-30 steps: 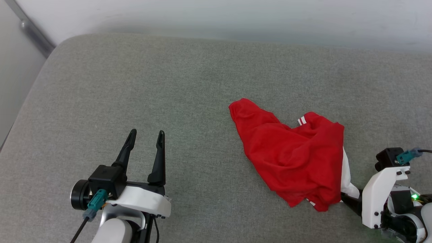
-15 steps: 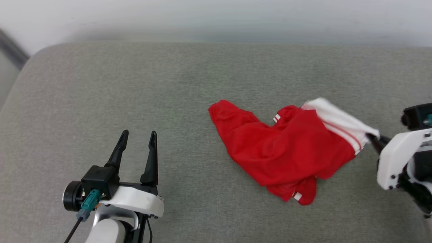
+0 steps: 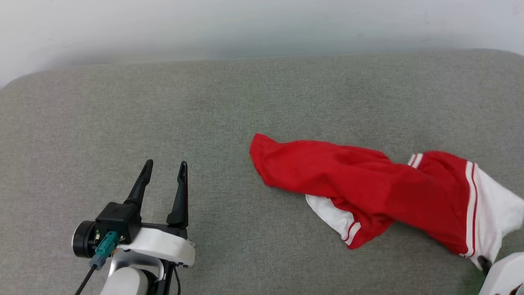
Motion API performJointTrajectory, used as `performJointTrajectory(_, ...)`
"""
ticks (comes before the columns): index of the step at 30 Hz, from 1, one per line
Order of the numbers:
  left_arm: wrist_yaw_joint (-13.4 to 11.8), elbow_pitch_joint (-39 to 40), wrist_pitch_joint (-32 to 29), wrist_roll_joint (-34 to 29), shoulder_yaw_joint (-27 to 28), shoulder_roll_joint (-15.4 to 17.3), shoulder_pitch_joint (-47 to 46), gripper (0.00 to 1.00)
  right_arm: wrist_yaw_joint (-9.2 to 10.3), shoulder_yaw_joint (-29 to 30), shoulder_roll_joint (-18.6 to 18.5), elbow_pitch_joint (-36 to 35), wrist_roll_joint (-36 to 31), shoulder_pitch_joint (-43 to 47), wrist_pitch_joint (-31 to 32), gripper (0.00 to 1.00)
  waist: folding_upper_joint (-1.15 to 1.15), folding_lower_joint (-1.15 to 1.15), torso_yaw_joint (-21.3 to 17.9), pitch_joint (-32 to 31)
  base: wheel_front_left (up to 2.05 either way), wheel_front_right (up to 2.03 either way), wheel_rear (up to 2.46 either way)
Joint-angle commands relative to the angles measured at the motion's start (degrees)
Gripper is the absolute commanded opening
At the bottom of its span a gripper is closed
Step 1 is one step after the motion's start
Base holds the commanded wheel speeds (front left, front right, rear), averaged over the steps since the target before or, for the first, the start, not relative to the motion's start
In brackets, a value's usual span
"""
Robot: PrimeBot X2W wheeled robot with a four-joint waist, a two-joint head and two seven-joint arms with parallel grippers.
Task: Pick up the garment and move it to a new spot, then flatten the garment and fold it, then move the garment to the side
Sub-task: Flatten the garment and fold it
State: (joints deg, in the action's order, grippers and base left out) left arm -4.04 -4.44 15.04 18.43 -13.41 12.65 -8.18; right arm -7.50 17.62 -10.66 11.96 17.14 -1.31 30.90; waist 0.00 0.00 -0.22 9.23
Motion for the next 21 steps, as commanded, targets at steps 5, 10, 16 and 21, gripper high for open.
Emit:
performJointTrajectory(5,-0.48,0.21,-0.53,0.23,0.06,0.59,1.01,1.0,0.02,-0.42,2.83,2.31,0.32,-0.17,-5.44,1.0,0.0,0.0,-0.68,-0.67,0.0,0.0,0.0)
performJointTrajectory(10,-0.66,-0.11,-0.85,0.59,-0.23,0.71,1.96,1.0,0.02,-2.3,3.02,-0.82,-0.94,-1.25,-17.27,1.0,0.0,0.0,-0.39,-2.25,0.0,0.0,0.0)
performJointTrajectory(16,-1.24,0.03,-0.93,1.18,-0.18,0.68,3.82,1.0,0.02,-6.99,3.45,-6.46,-2.62,0.53,-26.96,1.0,0.0,0.0,-0.07,-4.96,0.0,0.0,0.0)
performJointTrajectory(21,-1.49,0.24,-0.92,1.67,-0.02,0.89,5.02,1.0,0.02,-12.29,2.96,-10.78,-1.45,2.33,-23.49,1.0,0.0,0.0,-0.3,-6.24,0.0,0.0,0.0)
